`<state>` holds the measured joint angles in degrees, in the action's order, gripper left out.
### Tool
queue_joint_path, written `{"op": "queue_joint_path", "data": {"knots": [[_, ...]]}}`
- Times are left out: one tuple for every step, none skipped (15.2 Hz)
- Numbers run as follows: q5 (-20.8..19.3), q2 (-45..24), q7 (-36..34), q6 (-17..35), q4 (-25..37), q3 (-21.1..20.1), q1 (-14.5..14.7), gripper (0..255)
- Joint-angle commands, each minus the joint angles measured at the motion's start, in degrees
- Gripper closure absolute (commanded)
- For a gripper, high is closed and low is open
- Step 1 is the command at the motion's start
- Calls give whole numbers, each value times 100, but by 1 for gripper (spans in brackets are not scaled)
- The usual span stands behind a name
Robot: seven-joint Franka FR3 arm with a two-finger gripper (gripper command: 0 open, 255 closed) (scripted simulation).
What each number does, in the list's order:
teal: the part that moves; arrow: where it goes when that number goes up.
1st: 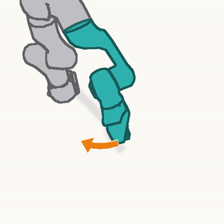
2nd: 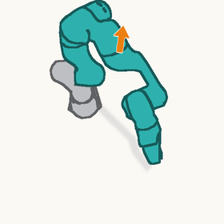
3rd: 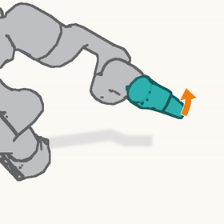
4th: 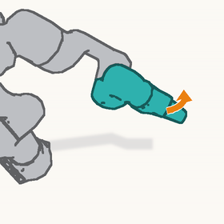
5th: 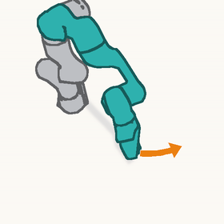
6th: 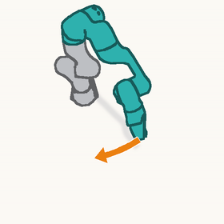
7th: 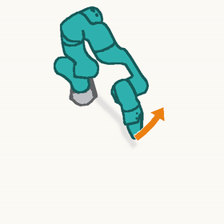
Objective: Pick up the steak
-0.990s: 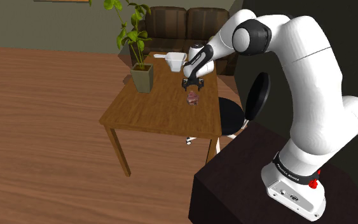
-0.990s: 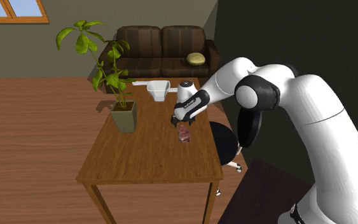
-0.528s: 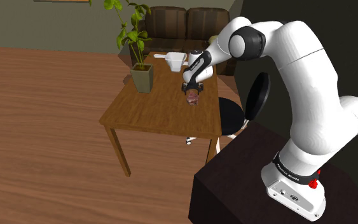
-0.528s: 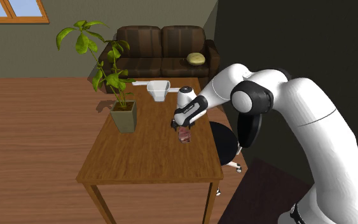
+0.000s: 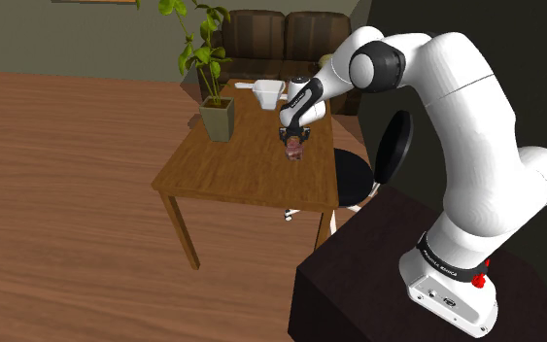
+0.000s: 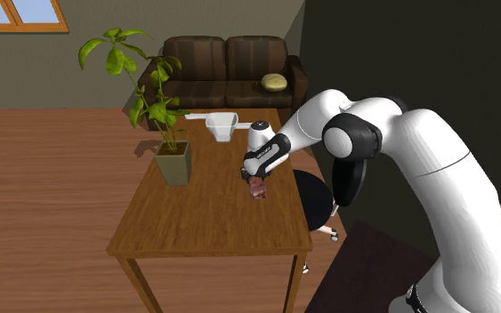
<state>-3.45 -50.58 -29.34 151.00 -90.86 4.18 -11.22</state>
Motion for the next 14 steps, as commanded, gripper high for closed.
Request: {"op": "queue_joint_path", "data": {"knots": [[0, -9, 0, 2, 1, -4, 3, 255], [0, 2, -1, 4, -12, -3, 4, 255], [-1, 67, 3, -32, -41, -2, 6, 255], [-1, 132, 7, -69, -69, -2, 7, 255], [-2, 196, 11, -106, -96, -1, 8, 255], [-2, 259, 14, -145, -120, -1, 9, 255], [-3, 321, 18, -184, -143, -1, 10, 255], [-3, 383, 22, -224, -165, 0, 11, 255], [-4, 444, 26, -265, -184, 0, 12, 255], [-4, 504, 30, -306, -203, 1, 13, 255], [-4, 562, 34, -350, -218, 1, 14, 255], [-5, 621, 38, -393, -234, 1, 15, 255], [-5, 679, 41, -436, -248, 2, 16, 255], [-5, 737, 45, -480, -261, 2, 17, 255]]}}
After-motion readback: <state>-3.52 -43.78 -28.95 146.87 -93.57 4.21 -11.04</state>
